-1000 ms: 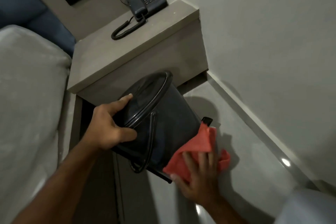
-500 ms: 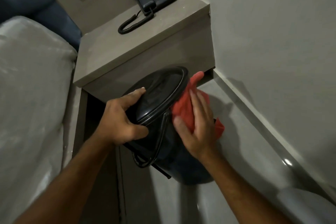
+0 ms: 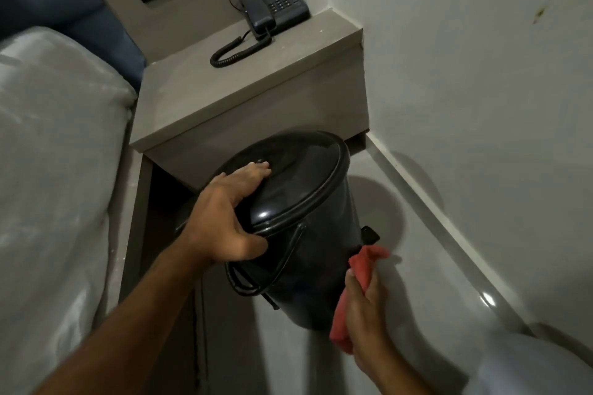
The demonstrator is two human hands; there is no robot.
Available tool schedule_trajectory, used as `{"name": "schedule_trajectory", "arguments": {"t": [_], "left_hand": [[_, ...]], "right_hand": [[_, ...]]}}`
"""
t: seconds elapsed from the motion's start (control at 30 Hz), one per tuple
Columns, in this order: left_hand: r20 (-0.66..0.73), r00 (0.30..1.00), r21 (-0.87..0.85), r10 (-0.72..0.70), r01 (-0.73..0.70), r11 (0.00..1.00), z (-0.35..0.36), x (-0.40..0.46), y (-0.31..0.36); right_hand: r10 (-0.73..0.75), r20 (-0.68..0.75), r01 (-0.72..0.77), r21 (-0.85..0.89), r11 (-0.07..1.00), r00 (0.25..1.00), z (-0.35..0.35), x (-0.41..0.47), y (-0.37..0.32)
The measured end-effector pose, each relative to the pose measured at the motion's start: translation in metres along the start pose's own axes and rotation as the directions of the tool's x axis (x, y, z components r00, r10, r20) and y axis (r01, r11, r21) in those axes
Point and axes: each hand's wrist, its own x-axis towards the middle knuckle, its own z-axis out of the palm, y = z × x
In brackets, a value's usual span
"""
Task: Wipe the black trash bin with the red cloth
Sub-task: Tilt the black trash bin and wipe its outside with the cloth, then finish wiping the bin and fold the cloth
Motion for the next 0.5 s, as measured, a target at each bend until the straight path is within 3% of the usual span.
{"name": "schedule_trajectory", "arguments": {"t": [0.07,0.13,0.2,0.37,0.43,0.5], "left_hand": [[-0.008,0.997,0.084,0.079,-0.078,0.993,0.006,-0.007,-0.002],[0.005,0.983,0.201,0.185,-0.182,0.963,0.019,-0.014,-0.008],[0.047,0.963,0.316,0.265,-0.266,0.911,0.037,-0.02,-0.014],[0.082,0.955,0.276,0.286,-0.298,0.914,0.054,-0.01,-0.023],[0.211,0.945,0.287,0.249,-0.304,0.908,0.049,-0.013,-0.016],[0.376,0.914,0.361,0.151,-0.295,0.885,0.032,-0.011,-0.009]], "right_hand": [[0.108,0.137,-0.135,0.205,0.969,0.985,0.009,-0.015,-0.035],[0.11,0.321,-0.236,0.386,0.892,0.941,0.011,-0.026,-0.072],[0.147,0.38,-0.334,0.492,0.804,0.913,0.001,-0.04,-0.108],[0.169,0.305,-0.303,0.473,0.827,0.937,-0.025,-0.049,-0.196],[0.165,0.305,-0.306,0.507,0.806,0.938,-0.027,-0.055,-0.231],[0.17,0.406,-0.38,0.519,0.766,0.898,-0.01,-0.062,-0.278]]}}
